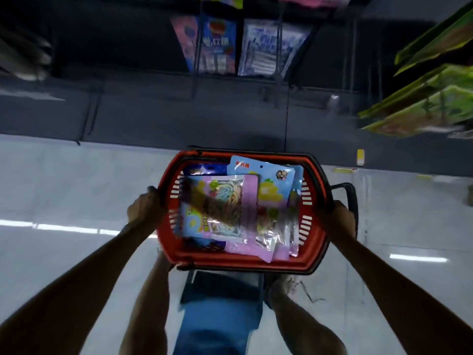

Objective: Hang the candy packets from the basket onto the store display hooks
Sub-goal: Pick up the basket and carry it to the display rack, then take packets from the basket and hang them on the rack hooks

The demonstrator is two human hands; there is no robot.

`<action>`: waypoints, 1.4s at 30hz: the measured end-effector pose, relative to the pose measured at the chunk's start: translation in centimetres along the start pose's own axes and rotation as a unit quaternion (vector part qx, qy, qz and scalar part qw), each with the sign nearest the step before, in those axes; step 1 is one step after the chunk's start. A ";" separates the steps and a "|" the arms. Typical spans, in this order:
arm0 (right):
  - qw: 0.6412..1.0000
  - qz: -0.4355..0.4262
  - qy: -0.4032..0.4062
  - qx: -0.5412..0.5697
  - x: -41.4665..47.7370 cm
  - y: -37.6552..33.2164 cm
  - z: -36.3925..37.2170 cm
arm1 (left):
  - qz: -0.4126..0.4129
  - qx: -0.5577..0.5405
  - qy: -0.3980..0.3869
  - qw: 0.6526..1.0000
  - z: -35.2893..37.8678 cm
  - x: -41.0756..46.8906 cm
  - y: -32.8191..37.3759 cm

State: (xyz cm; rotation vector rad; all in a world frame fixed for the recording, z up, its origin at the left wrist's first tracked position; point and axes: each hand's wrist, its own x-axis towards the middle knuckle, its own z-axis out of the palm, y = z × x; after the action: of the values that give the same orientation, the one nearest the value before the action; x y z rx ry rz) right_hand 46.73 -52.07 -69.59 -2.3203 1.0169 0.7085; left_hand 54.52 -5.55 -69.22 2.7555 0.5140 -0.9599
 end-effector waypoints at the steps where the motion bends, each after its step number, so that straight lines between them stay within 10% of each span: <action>1: 1.000 0.000 0.001 0.001 1.3 0.4 1.0 | 0.000 -0.002 0.001 1.000 1.2 1.5 0.3; 14: 0.999 -0.031 0.015 0.034 3.9 2.3 6.6 | 0.075 -0.169 -0.030 0.982 6.5 4.6 0.7; 25: 0.963 -0.268 0.001 -0.015 -6.3 -3.7 4.6 | 0.265 -0.026 0.014 0.964 4.6 -4.9 5.1; 42: 0.815 -0.533 0.181 -0.137 4.1 -7.5 15.1 | 0.557 0.111 0.214 0.795 5.5 12.9 11.4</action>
State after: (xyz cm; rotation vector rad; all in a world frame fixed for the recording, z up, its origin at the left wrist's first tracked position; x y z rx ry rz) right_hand 51.03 -40.26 -81.52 -2.7895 -0.4008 -0.0721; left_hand 65.15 -14.19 -81.01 2.6778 -1.1620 -0.0801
